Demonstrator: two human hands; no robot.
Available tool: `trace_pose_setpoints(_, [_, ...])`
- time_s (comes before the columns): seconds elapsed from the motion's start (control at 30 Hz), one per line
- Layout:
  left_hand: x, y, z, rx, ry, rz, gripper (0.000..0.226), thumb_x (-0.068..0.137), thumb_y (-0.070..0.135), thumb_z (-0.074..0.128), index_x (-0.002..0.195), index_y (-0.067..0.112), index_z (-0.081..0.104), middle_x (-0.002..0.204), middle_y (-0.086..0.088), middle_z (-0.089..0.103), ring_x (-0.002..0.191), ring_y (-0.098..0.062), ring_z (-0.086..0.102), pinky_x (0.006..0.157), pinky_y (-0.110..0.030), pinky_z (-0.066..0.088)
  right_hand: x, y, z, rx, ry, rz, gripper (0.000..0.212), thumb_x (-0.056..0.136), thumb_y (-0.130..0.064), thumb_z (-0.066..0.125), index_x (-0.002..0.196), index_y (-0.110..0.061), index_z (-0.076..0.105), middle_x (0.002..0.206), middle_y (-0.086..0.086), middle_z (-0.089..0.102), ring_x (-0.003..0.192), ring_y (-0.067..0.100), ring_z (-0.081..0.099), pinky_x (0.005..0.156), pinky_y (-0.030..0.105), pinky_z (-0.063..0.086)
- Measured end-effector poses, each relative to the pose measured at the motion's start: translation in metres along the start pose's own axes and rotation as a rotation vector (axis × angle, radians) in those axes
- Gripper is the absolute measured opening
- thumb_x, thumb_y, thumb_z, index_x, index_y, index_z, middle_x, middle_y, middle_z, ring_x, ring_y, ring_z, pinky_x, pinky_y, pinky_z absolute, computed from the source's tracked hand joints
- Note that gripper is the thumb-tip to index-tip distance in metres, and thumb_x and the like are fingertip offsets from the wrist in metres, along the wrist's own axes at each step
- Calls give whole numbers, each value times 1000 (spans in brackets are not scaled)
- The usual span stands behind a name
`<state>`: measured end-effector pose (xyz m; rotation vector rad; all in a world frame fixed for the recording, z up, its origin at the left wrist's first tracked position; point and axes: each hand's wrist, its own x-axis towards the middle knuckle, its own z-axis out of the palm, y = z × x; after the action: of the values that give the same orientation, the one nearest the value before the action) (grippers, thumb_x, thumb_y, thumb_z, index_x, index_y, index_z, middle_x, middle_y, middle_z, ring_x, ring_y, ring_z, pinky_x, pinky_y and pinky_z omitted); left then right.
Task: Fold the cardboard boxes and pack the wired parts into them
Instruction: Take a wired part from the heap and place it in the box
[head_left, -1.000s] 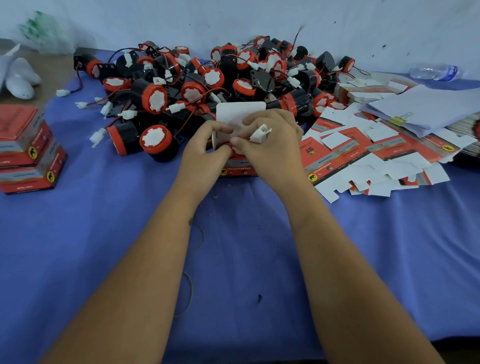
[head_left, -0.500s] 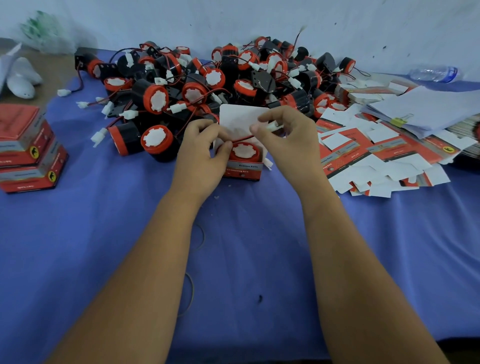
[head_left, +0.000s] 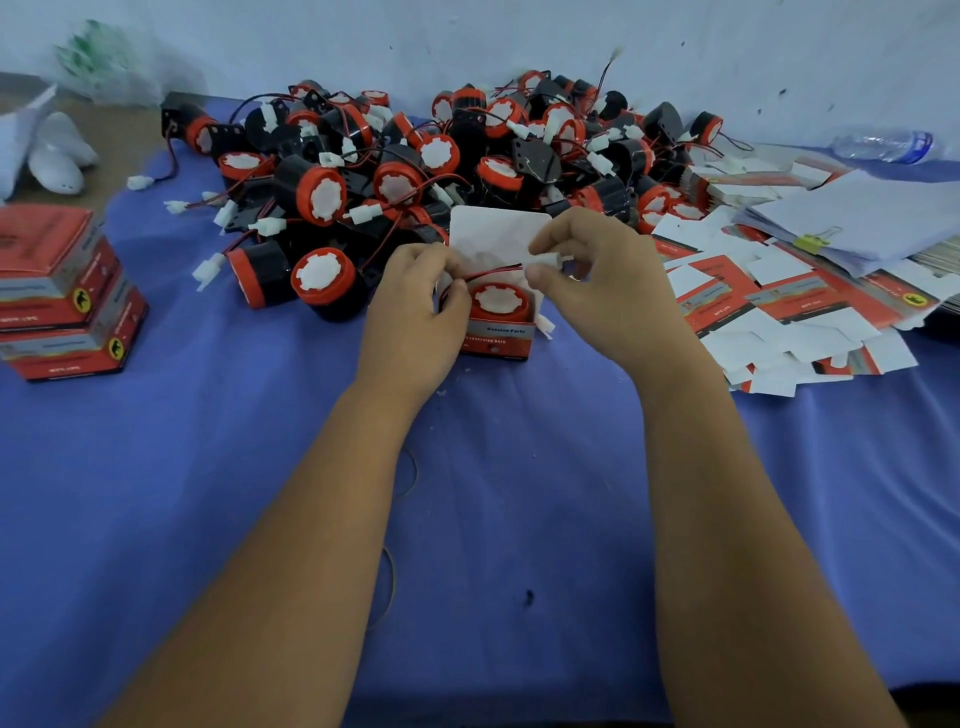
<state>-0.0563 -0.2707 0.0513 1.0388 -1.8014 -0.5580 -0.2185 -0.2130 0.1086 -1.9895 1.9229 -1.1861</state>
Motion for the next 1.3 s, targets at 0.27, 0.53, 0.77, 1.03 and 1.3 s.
trace_pose_setpoints(0.27, [0,-1,1,45,29,-21,25,96,5,46,106,18,65,119,0,54,95,0,45,72,-3,36,4,-4,-2,-111,-88,-15,12,88,-31,70,96,-24,76,91,-9,68,94,15,59,97,51,42])
trace_pose_setpoints(0.53, [-2,2,-1,53,23,-39,29,97,7,47,103,25,70,119,4,52,100,-6,50,81,-29,49,3,-4,9,-64,-161,3,10,86,-31,73,91,-22,76,72,-16,63,78,6,60,85,33,47])
trace_pose_setpoints(0.77, [-1,4,0,253,94,-78,24,97,16,52,108,24,72,123,1,54,102,-14,54,72,-31,45,-1,7,-11,72,-240,54,12,86,-13,66,94,-21,70,81,-10,71,68,0,64,62,12,49])
trace_pose_setpoints(1.03, [0,-1,2,250,7,-95,28,97,17,51,115,25,72,124,0,54,105,-15,53,73,-29,42,3,6,-1,78,-161,88,9,94,-15,63,94,-17,71,84,-14,71,81,-9,64,65,1,45])
trace_pose_setpoints(1.3, [-1,0,2,202,-58,-99,35,96,20,50,123,29,68,126,2,53,109,-14,51,77,-30,44,2,2,0,-49,-169,44,7,93,-22,65,91,-22,71,78,-20,61,71,-12,56,59,5,39])
